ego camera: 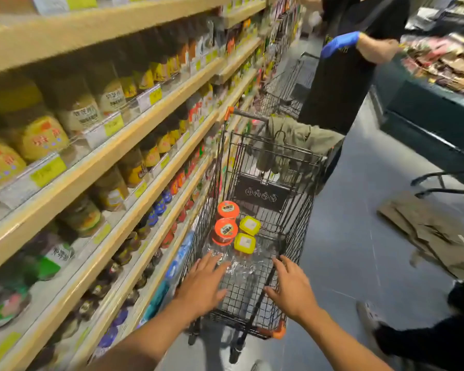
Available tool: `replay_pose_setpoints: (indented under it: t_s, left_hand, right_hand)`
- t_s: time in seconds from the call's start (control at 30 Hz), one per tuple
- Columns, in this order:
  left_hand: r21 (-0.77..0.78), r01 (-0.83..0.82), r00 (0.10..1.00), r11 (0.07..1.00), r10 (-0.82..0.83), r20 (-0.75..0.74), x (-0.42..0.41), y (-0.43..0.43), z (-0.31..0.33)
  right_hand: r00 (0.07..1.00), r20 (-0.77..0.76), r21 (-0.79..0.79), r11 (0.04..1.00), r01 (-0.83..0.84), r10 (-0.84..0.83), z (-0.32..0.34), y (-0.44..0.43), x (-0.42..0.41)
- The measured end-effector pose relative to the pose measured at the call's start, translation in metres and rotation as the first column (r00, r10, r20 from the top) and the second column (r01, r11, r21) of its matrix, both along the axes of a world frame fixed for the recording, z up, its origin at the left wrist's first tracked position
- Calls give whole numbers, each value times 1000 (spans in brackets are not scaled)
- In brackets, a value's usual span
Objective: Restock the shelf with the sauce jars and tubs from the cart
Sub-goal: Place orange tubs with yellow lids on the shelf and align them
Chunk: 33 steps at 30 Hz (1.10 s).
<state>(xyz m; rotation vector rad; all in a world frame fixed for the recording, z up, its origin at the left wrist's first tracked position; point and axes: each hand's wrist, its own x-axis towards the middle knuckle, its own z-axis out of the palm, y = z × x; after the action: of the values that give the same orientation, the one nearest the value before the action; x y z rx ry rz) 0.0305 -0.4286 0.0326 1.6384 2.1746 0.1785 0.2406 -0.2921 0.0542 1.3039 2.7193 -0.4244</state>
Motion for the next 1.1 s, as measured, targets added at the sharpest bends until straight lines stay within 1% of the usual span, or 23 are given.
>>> replay_pose_setpoints:
  t_s: [0.1,0.2,0.3,0.4,0.53,0.67,0.8,0.87,0.9,0.93,1.0,1.07,1.1]
  left_hand:
    - [-61,-50,996,997,54,72,-8,38,-18]
    - [-132,-140,976,981,159,151,-11,76,-39]
    - [-225,-235,935,945,284,214,-13,111,-61]
    - [-323,-317,879,892,404,252,-20,153,-92]
    - [-434,-396,764,809,553,332,-21,198,-126]
    - [-515,-485,720,707,657,224,-10,242,-160]
    - [-537,-535,686,653,706,175,2,281,-192]
    - [-556,-562,662,612,736,142,5,297,-211]
    - [-561,-565,657,605,741,137,6,304,-222]
    - [-558,-570,658,603,741,130,5,311,-231]
    - [-571,-556,690,604,719,89,-1,322,-249]
    - [-608,-540,707,582,706,47,-11,330,-267]
    - [-623,-541,700,565,713,39,-15,333,-273]
  right_hand:
    - [999,36,-52,998,-21,23,-21,41,-11]
    - [994,75,-117,990,-74,84,-43,86,-25]
    - [984,99,-188,974,-125,146,-60,130,-41]
    - [966,127,-251,949,-190,227,-81,186,-61]
    - [946,179,-345,917,-198,271,-104,254,-86]
    - [925,238,-386,903,-191,298,-138,313,-105]
    - [869,312,-378,889,-259,385,-176,347,-121]
    - [847,300,-362,874,-324,438,-199,356,-124]
    - [846,296,-373,869,-324,443,-210,360,-124]
    - [858,268,-365,870,-331,439,-220,364,-125]
    - [876,254,-348,884,-313,410,-230,368,-134]
    - [865,276,-362,879,-311,420,-238,372,-144]
    - [858,280,-362,875,-321,430,-245,375,-146]
